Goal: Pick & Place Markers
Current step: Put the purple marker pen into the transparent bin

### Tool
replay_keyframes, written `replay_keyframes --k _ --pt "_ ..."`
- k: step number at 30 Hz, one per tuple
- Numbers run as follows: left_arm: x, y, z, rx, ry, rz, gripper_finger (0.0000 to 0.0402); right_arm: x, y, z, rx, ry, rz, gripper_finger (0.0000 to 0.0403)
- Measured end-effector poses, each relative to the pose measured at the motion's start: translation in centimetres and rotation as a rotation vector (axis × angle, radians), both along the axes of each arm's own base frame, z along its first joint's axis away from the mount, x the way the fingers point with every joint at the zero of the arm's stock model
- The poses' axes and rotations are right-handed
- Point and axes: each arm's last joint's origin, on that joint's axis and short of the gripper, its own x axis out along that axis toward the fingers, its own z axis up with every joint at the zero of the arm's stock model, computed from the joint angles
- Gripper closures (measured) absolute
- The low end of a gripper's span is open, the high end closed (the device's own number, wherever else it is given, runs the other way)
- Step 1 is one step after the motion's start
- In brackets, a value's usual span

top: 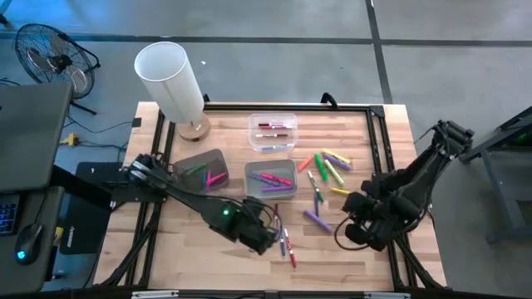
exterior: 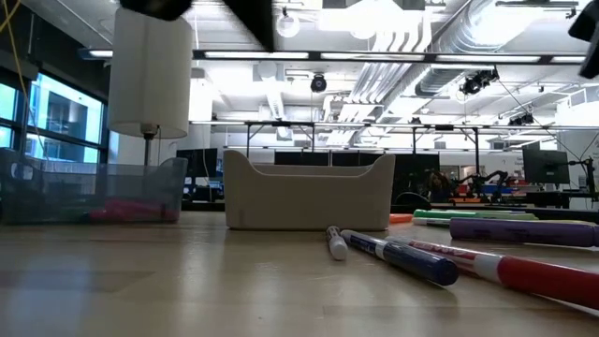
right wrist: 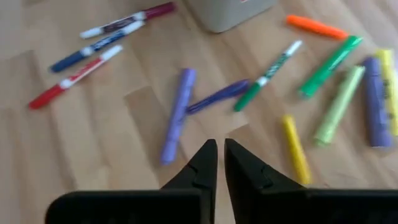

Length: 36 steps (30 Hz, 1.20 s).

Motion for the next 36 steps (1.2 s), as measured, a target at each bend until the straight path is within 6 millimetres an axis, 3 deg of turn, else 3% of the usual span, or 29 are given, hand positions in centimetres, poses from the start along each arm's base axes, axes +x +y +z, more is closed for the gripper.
replay_keyframes --k 6,18,24,31,36 --pt "3.1 -0.5 -3.5 -0.066 0.023 -0.017 0.0374 -0.7 0.4 0.8 0.034 -0.03 0.043 0.0391" --pt "6.4 1.4 -8.7 -0.112 0.098 -0.036 0.0245 -1.4 1.4 1.0 0.046 -0.083 0.097 0.0399" --pt "7.4 3.1 -11.1 -0.117 0.156 0.011 0.0239 -2.0 1.9 1.0 0.052 -0.087 0.13 0.0399" --pt "7.8 3.6 -12.1 -0.186 0.202 0.023 0.0239 -2.4 2.2 1.0 0.055 -0.088 0.154 0.0402" --pt "7.5 3.6 -12.4 -0.173 0.242 0.026 0.0278 -2.4 2.2 1.0 0.049 -0.093 0.156 0.0399"
